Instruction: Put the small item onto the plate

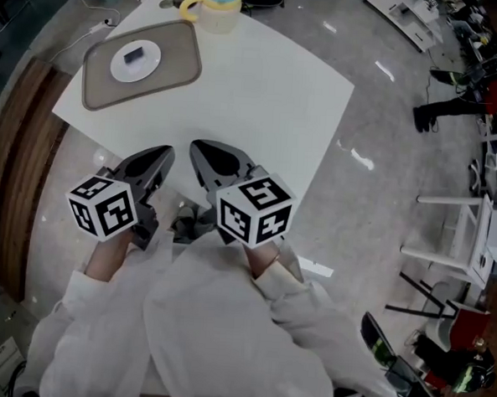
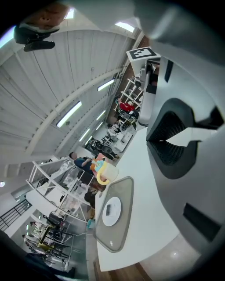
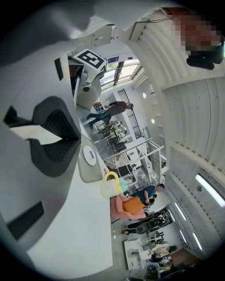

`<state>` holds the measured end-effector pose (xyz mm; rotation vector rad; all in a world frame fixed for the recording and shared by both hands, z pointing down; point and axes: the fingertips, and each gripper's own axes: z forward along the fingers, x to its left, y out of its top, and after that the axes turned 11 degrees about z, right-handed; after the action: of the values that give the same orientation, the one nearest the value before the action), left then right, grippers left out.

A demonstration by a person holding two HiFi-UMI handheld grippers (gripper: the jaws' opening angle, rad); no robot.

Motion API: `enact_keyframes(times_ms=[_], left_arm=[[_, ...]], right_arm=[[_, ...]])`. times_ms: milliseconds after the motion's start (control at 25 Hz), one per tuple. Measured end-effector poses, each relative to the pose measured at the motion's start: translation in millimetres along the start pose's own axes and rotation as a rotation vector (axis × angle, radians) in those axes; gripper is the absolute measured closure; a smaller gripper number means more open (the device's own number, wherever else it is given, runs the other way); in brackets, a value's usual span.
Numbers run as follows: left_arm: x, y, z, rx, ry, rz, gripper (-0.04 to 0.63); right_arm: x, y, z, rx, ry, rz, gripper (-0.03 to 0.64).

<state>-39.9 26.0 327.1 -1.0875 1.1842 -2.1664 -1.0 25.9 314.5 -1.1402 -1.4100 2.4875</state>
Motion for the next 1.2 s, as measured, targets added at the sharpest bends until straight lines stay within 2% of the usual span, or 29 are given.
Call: enact_keyframes(times_ms=[160, 480, 920, 1200], left_arm=[[-2, -1, -1, -0.011, -0.029, -0.021, 0.584], [-6, -4, 0, 0.006, -0.048, -0.006, 0.584], [-12, -8, -1, 0.027, -0.054, 0.015, 0.584], [-13, -12, 2, 0.027, -0.055, 0.002, 0.584]], right_arm=[[-2, -3, 0, 0.018, -0.019, -0.010, 0.601], [1, -2, 1, 0.015, -0.015, -0.028, 0.601], [5, -3, -1, 0.024, -0.013, -0.037, 0.601], [3, -10, -4, 0.042, -0.017, -0.033, 0.601]])
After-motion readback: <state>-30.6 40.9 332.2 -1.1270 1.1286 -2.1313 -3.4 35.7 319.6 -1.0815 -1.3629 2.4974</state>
